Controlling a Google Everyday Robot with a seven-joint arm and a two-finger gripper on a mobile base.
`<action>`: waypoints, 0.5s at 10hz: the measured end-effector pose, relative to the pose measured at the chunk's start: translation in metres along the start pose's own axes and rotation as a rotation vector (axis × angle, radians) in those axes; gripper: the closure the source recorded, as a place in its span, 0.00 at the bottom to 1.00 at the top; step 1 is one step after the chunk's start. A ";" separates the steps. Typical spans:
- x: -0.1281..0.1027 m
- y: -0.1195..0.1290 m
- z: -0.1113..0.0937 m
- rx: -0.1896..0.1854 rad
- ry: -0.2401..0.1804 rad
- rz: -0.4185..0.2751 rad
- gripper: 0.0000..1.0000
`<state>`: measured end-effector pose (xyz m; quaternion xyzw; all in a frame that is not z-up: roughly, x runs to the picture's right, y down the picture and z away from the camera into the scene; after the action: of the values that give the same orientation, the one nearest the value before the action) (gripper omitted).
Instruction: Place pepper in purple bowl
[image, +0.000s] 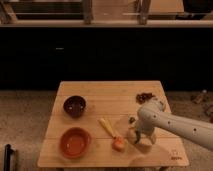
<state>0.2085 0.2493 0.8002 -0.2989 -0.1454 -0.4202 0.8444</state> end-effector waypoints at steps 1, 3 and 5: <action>0.004 0.000 0.002 -0.003 -0.006 -0.002 0.21; 0.009 -0.003 0.010 -0.002 -0.035 -0.010 0.38; 0.012 -0.005 0.016 0.017 -0.083 -0.010 0.57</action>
<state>0.2114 0.2492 0.8204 -0.3081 -0.1852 -0.4106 0.8380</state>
